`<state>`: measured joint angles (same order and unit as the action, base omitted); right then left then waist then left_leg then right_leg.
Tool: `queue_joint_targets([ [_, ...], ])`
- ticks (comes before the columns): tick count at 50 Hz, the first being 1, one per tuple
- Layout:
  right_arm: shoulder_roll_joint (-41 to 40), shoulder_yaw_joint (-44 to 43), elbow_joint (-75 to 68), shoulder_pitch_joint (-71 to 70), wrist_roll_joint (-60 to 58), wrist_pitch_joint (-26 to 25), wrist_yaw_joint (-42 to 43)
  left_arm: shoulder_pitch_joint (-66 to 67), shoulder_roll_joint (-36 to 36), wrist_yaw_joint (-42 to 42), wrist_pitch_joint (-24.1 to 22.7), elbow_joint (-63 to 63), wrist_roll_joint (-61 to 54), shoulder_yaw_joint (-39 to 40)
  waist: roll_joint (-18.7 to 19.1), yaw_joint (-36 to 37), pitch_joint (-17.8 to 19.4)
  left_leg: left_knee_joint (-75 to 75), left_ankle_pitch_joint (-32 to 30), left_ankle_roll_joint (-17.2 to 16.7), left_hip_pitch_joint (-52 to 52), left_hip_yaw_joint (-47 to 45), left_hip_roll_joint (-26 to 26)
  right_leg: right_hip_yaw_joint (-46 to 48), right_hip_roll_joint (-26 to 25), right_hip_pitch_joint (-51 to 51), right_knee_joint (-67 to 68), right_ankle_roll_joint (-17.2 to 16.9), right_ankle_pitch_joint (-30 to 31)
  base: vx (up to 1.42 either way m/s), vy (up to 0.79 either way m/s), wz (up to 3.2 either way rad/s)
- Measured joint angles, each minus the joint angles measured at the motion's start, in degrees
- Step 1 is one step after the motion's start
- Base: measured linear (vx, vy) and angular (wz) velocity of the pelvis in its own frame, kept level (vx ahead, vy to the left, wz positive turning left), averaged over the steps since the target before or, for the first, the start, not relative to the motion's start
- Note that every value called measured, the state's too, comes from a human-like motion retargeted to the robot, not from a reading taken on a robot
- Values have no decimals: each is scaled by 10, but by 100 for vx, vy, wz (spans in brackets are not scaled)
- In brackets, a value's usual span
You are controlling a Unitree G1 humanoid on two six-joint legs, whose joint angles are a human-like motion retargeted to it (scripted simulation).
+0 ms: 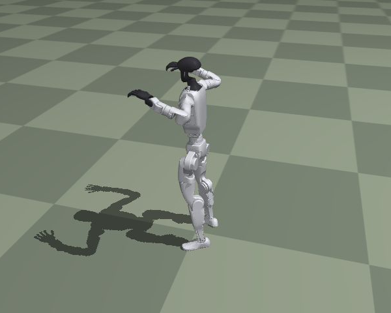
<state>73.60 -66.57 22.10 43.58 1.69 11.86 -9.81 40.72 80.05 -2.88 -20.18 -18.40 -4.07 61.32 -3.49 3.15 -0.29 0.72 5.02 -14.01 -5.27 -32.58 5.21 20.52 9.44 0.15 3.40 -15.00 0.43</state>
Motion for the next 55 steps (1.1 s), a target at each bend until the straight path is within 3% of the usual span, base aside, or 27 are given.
queue_joint_targets([
  [22, -2, -44, -6, 42, 5, 2, 2, -46, -1, 9, -1, 8, 19, -55, 7, 11, -2, 0, -1, 0, 3, -2, 1, -1, -2, -4, 0, 0, 2, 0, 0, 0],
  [27, -9, -5, -13, 14, 28, 2, 39, -69, -24, 37, -3, 1, -25, -115, 8, 11, 1, 2, -2, 1, 4, -1, 1, -1, -2, -5, 0, 0, 3, 0, 0, 0],
  [32, -61, 121, 6, -73, 44, 26, 150, -152, -112, 115, -15, -37, -60, -271, 11, 10, 9, 4, -2, 3, 3, -1, -1, 0, 0, -5, 0, 0, 2, 0, 0, 0],
  [37, -179, 334, 18, -199, 24, 54, 246, -235, -281, 152, -22, -30, -34, -478, 11, 12, 20, 4, 1, 4, -2, -5, -4, -5, 2, -4, 2, 0, -1, 0, 0, 0],
  [42, -327, 562, -61, -324, -5, 54, 306, -287, -445, 165, -2, 122, 42, -647, 9, 15, 29, 2, 6, 6, -11, -16, -5, -17, 2, -2, 4, 0, -4, -1, 0, -13],
  [45, -419, 672, -145, -396, 34, 40, 332, -314, -512, 187, 27, 250, 78, -717, 8, 18, 35, 2, 8, 10, -18, -23, -5, -25, 2, 0, 7, 0, -6, -1, -1, -24],
  [50, -544, 760, -248, -508, 179, 35, 396, -350, -584, 236, 76, 435, -7, -790, 5, 25, 45, 2, 9, 19, -28, -33, -5, -36, 1, 2, 9, 0, -6, -1, -1, -17],
  [55, -567, 775, -252, -628, 187, 59, 461, -358, -604, 255, 75, 545, -91, -814, -1, 34, 48, 3, 9, 25, -32, -35, -4, -38, 0, 5, 10, 0, -6, 0, 0, 0],
])
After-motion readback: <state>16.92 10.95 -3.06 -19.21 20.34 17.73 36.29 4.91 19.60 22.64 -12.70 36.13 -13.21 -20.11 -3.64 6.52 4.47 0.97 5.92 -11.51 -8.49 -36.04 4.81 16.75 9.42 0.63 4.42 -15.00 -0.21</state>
